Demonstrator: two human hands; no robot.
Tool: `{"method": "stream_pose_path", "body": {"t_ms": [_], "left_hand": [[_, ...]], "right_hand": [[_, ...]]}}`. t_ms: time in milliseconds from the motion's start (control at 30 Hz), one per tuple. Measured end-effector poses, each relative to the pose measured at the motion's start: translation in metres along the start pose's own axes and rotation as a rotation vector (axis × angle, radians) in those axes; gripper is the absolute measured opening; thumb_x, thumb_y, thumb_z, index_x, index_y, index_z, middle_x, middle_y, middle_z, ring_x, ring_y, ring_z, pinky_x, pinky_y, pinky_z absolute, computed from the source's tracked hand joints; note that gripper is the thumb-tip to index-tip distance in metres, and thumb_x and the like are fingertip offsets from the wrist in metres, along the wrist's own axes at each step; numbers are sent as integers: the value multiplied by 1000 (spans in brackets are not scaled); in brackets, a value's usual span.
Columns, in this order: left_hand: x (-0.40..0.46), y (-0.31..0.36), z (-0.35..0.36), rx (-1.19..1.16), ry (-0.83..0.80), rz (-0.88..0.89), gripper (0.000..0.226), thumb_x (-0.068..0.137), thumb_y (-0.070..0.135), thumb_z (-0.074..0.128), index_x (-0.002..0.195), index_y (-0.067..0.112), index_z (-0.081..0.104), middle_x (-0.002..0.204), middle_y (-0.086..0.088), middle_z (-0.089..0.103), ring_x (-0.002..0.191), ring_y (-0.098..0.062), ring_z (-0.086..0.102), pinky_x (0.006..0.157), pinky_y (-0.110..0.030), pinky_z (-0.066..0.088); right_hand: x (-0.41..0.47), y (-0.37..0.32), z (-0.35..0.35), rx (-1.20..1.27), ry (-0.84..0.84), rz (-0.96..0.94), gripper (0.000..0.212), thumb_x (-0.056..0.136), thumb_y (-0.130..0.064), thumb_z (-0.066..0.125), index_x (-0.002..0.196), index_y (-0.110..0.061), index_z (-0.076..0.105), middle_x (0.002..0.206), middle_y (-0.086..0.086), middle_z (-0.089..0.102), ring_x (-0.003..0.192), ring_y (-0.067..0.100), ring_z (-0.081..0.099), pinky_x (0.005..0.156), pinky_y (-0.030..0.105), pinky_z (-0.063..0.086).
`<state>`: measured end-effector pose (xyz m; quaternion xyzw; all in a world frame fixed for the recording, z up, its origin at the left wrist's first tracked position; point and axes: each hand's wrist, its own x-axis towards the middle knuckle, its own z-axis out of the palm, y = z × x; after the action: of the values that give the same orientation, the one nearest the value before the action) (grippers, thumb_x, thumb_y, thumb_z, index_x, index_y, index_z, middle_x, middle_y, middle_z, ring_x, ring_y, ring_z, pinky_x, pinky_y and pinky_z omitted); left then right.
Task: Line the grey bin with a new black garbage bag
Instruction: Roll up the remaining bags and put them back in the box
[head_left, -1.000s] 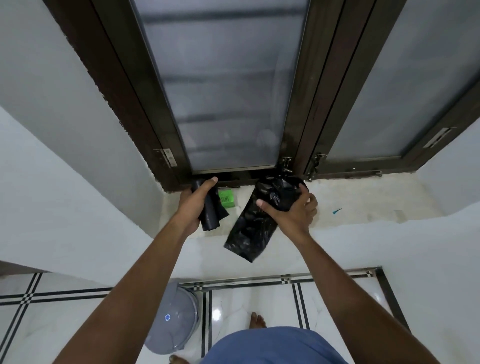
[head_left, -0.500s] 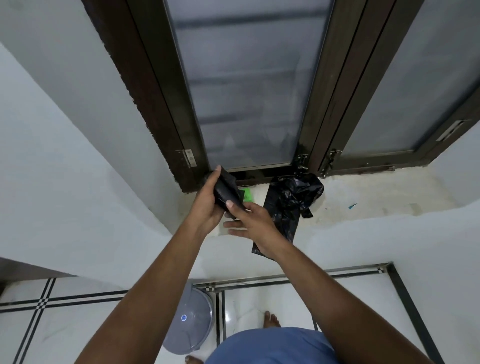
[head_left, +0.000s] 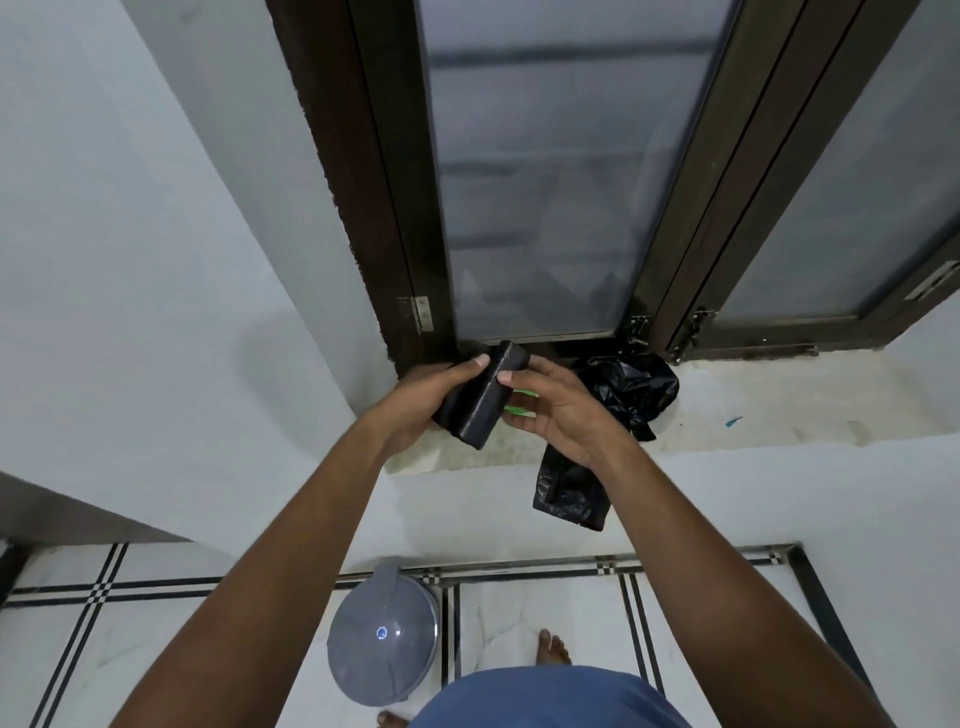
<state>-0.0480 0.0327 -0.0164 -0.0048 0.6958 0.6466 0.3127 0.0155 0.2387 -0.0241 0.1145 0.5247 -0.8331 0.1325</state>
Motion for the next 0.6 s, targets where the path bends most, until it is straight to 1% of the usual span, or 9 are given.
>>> {"method": "stream_pose_path", "body": {"t_ms": [67,133,167,267,333,400,533,567,600], "left_hand": [[0,1,-4,-7,61,32,43,96,46,84,124,14,81,121,-8,84,121,-32,77,107,-47,58],[1,-1,-4,16,78,78,36,96,38,85,122,13,81,118,-8,84,117,-31,79,106,-48,61],[0,-3,-4,37,84,98,35,96,38,85,121,13,82,116,-7,85,114,-28,80,101,-46,64],[-3,-4,-2,31,113,145,26,98,35,83,116,15,83,107,-5,85,101,-22,81,84,-36,64],[-7,-1,-4,88,175,174,19,99,34,83,109,18,85,100,-1,86,95,-19,82,80,-31,64],[-10,-2,-8,191,267,202,13,98,31,84,96,18,85,87,2,84,85,-14,82,73,-27,63],[-11,-11,-9,226,355,222,33,97,26,86,82,-1,76,80,-18,77,73,-22,78,73,-40,66],[-12,-12,-7,231,345,228,37,98,25,85,77,-2,70,72,-17,71,67,-20,74,68,-38,65],[-14,-12,-3,246,335,236,41,99,22,83,70,1,64,63,-10,61,58,-11,67,60,-30,60]], "right_hand": [[3,7,6,52,24,15,25,105,-21,72,129,-15,74,118,10,75,112,26,69,100,45,57],[4,15,11,142,51,61,35,106,-33,64,130,-10,76,125,16,77,118,31,71,115,55,52],[3,19,16,165,47,84,43,107,-37,61,135,-8,75,131,18,78,121,33,72,118,56,51],[5,35,25,75,61,106,48,108,-39,70,147,-11,69,142,17,76,130,34,74,110,50,58],[7,46,24,29,123,79,46,106,-33,75,147,-13,67,139,15,78,130,34,74,104,47,62],[7,49,23,4,159,36,43,106,-30,76,145,-14,67,134,12,80,128,32,76,105,48,63],[4,44,21,-83,203,-40,28,107,-23,75,135,-19,70,126,7,83,119,25,79,101,45,64],[4,46,20,-99,218,-52,28,107,-22,75,134,-20,70,125,6,83,118,25,79,100,45,65],[4,48,20,-116,242,-57,28,107,-23,75,134,-20,69,124,6,83,118,26,79,100,46,65]]}}
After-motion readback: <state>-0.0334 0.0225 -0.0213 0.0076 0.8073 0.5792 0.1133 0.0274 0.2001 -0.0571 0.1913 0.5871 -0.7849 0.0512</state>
